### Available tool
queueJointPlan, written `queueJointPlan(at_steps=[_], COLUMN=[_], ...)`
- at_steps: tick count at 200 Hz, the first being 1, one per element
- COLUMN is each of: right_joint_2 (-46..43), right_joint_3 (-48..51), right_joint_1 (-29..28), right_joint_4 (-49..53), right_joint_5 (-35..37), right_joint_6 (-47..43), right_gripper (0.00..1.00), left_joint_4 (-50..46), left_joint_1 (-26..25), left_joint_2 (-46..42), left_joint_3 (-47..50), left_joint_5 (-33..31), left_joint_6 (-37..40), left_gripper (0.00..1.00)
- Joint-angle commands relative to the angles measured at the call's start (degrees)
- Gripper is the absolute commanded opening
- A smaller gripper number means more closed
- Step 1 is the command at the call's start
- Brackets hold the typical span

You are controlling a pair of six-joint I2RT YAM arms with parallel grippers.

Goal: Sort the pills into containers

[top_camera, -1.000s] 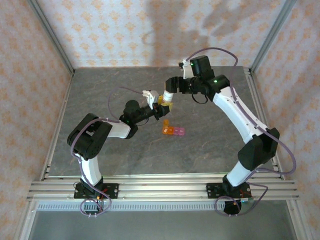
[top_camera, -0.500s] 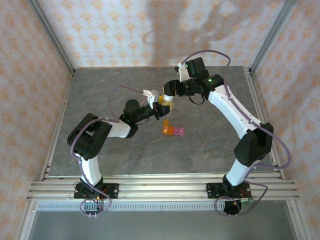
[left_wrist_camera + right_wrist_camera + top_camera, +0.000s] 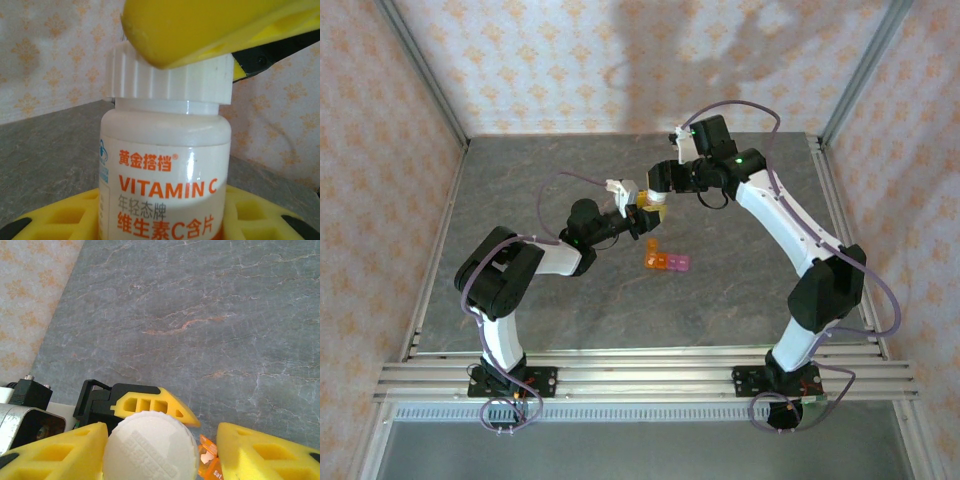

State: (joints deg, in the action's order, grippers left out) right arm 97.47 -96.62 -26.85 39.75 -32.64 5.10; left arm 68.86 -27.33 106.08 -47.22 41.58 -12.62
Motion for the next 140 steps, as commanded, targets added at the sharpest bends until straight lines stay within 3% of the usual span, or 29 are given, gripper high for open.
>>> queueJointPlan(at_steps=[1,34,91,140], right_joint_2=[0.97,1.4,0.28,-5.15], right_joint_3=[-0.41,-0.44,1.36,10.99], right_joint_1=[-0.23,-0.29,-0.97,-6.62], right_joint_4=[-0.63,-0.69,-2.24,-8.44], right_joint_5=[0.04,-0.13,0.46,16.31], right_joint_6=[0.38,0.61,3.43,16.67], right_gripper=[0.59,0.53,0.36,0.27], left_joint_4=[3.5,3.56,3.51,3.56], left_joint_1=[0.29,0.29,0.2,0.25], left_joint_2=[-1.75,-1.75,-1.5,-1.51], left_joint_3=[-1.36,-1.38,-1.43,-1.08], left_joint_5=[1.14,1.13,0.79,-1.98], left_joint_6=[-0.38,-0.47,-0.43,0.64], left_gripper=[0.0,0.0,0.0,0.0])
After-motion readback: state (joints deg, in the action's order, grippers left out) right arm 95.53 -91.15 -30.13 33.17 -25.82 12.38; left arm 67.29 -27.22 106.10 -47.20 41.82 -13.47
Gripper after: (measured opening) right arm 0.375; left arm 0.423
